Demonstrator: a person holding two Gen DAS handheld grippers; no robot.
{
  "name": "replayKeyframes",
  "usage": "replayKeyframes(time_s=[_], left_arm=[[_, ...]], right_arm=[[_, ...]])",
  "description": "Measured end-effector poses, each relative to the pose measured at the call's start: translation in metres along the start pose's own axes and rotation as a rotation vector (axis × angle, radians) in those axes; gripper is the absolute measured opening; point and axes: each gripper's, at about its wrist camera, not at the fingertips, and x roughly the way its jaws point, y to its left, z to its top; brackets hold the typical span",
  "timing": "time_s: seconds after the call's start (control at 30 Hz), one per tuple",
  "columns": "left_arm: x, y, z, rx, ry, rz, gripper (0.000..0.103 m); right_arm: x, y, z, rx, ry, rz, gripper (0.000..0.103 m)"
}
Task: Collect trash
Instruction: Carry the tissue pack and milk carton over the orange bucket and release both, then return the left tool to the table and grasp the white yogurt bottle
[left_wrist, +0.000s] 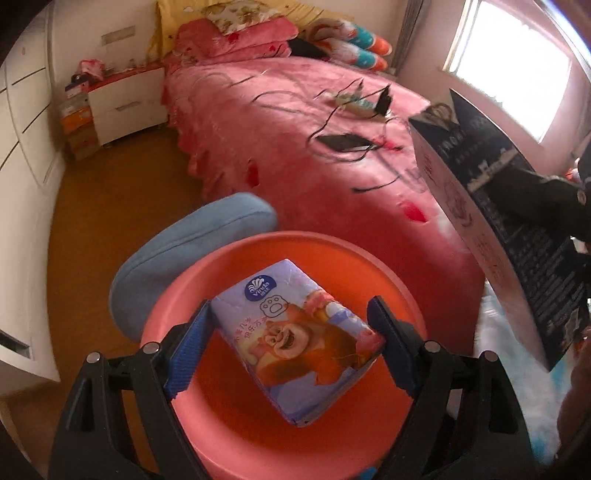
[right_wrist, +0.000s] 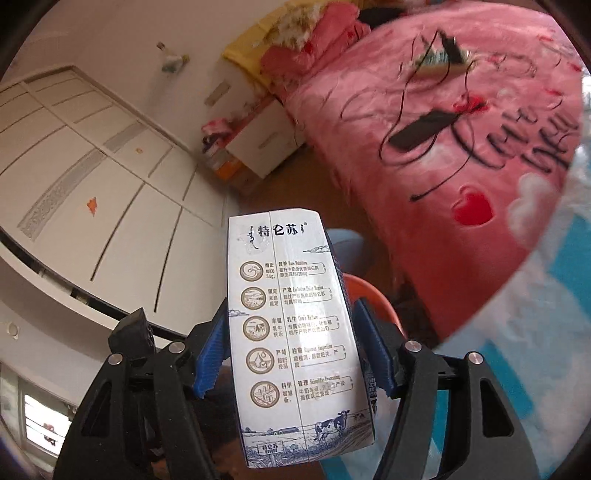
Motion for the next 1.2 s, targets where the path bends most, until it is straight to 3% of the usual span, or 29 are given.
replayKeyframes(time_s=[0.07,0.17,0.33,0.53,0.73,0.83,0.93,1.07,1.2], left_arm=[[0.006,0.003,-0.003,0.012,0.013,0.032,0.085],[0.015,0.004,-0.005,0.045,0.031,0.090,0.085],[0.016,-0.004,-0.007,0.116,0.006,0.129,0.086],[0.018,-0.006,-0.018,0.160,-0.019,0.145,0.086],[-0.015,-0.002,-0.029,0.095,-0.134,0.054,0.090],[-0.034,-0.012,-0.038,0.113,-0.190,-0.033,0.091],[-0.056,-0.030,-0.044,0.156,-0.233,-0.084,0.091],[-0.088,-0.063,-0.046,0.247,-0.299,-0.058,0.091],[-0.104,-0.096,-0.042,0.317,-0.270,-0.074,0.091]], right_arm=[[0.009,-0.006,-0.002,0.027,0.024,0.008,0.080],[0.008,-0.015,0.000,0.056,0.017,0.039,0.080],[-0.028,-0.025,-0.001,0.098,-0.078,0.033,0.081],[-0.091,-0.028,-0.037,0.099,-0.232,-0.073,0.092],[-0.145,-0.024,-0.091,0.041,-0.390,-0.201,0.097],[-0.167,-0.026,-0.120,0.007,-0.498,-0.234,0.098],[-0.182,-0.036,-0.141,0.052,-0.522,-0.272,0.098],[-0.199,-0.046,-0.161,0.037,-0.556,-0.377,0.098],[-0.215,-0.058,-0.174,0.047,-0.582,-0.419,0.098]])
